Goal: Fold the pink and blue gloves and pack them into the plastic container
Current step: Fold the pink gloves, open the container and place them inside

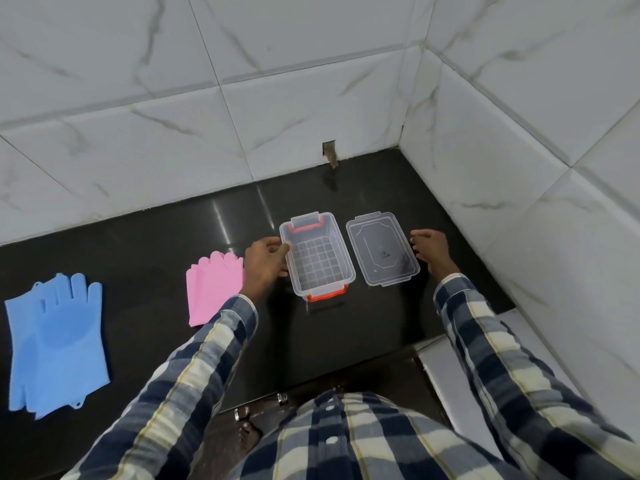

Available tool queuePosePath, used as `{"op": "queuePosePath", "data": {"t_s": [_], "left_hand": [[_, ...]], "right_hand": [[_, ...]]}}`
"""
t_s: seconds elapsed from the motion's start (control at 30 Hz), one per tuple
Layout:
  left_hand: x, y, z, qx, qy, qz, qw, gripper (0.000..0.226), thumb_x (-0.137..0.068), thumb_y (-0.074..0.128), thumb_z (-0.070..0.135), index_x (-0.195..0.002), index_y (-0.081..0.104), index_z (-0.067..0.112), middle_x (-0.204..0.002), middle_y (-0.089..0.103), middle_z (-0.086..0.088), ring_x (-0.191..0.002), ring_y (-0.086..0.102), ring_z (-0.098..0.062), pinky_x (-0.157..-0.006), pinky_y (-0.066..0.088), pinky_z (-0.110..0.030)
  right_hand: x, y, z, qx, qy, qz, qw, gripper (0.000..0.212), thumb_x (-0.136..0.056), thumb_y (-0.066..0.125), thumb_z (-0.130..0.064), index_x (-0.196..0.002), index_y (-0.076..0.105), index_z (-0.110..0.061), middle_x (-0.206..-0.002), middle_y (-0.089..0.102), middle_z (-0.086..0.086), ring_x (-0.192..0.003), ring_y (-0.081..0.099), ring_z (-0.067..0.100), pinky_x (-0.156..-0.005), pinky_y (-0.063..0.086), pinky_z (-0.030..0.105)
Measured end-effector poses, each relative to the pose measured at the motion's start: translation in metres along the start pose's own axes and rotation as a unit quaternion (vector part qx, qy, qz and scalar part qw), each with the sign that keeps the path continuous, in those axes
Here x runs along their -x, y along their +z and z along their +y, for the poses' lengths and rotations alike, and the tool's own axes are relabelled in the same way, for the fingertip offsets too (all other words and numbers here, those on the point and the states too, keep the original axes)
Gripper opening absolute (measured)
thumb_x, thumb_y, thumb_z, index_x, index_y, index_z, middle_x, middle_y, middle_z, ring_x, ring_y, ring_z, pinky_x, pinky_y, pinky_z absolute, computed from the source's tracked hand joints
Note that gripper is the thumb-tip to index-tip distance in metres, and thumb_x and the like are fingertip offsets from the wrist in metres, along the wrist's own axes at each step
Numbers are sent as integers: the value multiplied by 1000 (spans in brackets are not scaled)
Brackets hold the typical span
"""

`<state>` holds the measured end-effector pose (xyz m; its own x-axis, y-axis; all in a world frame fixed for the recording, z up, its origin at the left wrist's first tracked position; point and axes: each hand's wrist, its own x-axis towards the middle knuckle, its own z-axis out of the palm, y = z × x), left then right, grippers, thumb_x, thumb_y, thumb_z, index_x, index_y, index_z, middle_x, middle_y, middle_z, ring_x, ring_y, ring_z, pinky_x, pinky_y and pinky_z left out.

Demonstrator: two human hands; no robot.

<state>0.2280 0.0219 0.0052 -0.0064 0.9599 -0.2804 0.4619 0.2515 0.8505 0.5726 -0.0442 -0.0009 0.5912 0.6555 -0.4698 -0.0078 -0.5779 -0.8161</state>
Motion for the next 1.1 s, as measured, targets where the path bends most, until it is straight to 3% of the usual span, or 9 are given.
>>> {"op": "queuePosePath", "data": {"t_s": [0.1, 0.2, 0.33, 0.53, 0.63, 0.73, 0.8, 0.93, 1.1], "left_hand": [[0, -11, -6, -36, 9, 52, 998, 35, -108, 58, 33, -131, 71, 10, -114, 81, -6, -83, 81, -25, -76, 69, -37], [2, -30, -19, -71, 19, 112, 991, 29, -107, 57, 33, -123, 73, 14, -113, 81, -3, -99, 77, -21, -93, 64, -40], [7, -62, -37, -134, 40, 206, 969, 25, -103, 61, 27, -120, 73, 14, -120, 74, -3, -111, 69, -22, -92, 51, -34], [10, -113, -70, -169, -72, 250, 951, 41, -101, 65, 29, -135, 61, 5, -144, 52, -17, -137, 49, -38, -113, 47, -52], [9, -132, -83, -139, -151, 210, 956, 53, -101, 65, 38, -142, 55, 5, -151, 49, -18, -145, 46, -40, -120, 41, -55], [1, -147, -97, -121, -173, 123, 970, 58, -101, 65, 43, -136, 62, -4, -147, 59, -24, -138, 58, -43, -118, 48, -52], [-3, -156, -103, -118, -168, 76, 976, 59, -101, 67, 42, -130, 67, -8, -138, 66, -28, -129, 65, -44, -111, 53, -52], [-8, -163, -106, -93, -143, 33, 985, 50, -100, 72, 35, -120, 74, -11, -124, 75, -24, -119, 72, -40, -99, 57, -46], [-14, -170, -112, -25, -157, -5, 987, 44, -101, 72, 28, -124, 72, -10, -128, 75, -23, -124, 71, -39, -99, 57, -44]], "right_hand": [[8, 8, -8, 33, -31, 44, 998, 31, -100, 58, 1, -127, 73, 2, -131, 72, 20, -123, 68, 32, -113, 53, 44], [21, 28, -26, 43, -81, 46, 995, 25, -100, 60, -4, -119, 75, 3, -122, 75, 21, -118, 71, 36, -108, 56, 49], [49, 79, -62, 31, -202, 60, 977, 22, -101, 58, -4, -115, 75, -3, -115, 76, 13, -111, 73, 28, -101, 61, 41], [107, 179, -107, 59, -341, -84, 934, 17, -103, 60, -8, -109, 75, -14, -93, 76, -3, -82, 75, 8, -75, 63, 21], [139, 226, -107, 100, -303, -200, 926, 19, -104, 55, -8, -105, 75, -8, -79, 75, 2, -59, 73, 9, -61, 64, 26], [166, 267, -84, 311, -259, -276, 872, 26, -101, 55, -19, -97, 76, -4, -90, 79, 14, -85, 79, 35, -84, 65, 45], [178, 284, -60, 409, -210, -266, 847, 33, -102, 58, -30, -117, 72, -4, -120, 75, 18, -110, 73, 37, -99, 60, 46], [185, 304, -23, 365, -81, -259, 890, 68, -105, 62, -36, -158, 36, -3, -161, 41, 18, -146, 49, 37, -121, 45, 46], [192, 321, -11, 263, -63, -207, 940, 65, -100, 71, -28, -149, 40, 2, -155, 46, 20, -144, 50, 38, -120, 45, 48]]}}
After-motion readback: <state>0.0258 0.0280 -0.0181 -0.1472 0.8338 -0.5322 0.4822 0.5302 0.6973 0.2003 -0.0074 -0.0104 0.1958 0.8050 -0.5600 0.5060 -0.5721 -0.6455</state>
